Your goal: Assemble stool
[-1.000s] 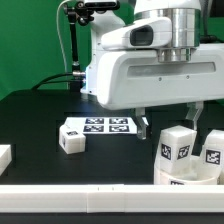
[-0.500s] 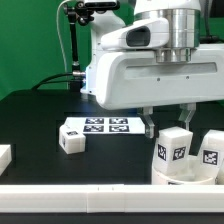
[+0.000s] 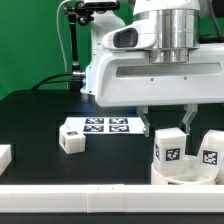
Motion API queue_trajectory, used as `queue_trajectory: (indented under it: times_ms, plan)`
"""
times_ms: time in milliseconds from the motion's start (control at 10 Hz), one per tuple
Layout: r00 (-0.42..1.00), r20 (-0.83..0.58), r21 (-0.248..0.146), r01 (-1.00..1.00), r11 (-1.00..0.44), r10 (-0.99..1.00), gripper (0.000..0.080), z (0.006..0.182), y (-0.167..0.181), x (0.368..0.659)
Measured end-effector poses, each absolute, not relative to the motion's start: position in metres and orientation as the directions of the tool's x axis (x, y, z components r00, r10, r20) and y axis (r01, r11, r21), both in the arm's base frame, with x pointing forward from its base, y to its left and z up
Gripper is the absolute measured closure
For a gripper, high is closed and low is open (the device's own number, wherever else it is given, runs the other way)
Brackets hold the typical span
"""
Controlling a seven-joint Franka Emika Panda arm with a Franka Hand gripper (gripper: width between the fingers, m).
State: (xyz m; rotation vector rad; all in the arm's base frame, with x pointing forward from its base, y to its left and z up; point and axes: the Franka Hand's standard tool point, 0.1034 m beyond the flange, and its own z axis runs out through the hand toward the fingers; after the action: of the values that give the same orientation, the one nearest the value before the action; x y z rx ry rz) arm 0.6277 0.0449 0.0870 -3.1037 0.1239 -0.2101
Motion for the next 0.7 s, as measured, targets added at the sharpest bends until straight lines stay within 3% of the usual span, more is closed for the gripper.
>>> queue_trajectory:
  times_ms: [400,700]
  plan:
    - [0.814,0.132,-0.107,-0.556,-0.824,-0.566,0.0462,0.087,0.054,0.629]
    - [0.543,0.073,-0.154,-0.822,-0.548,-0.836,0.0462,0.087,0.059,0.628]
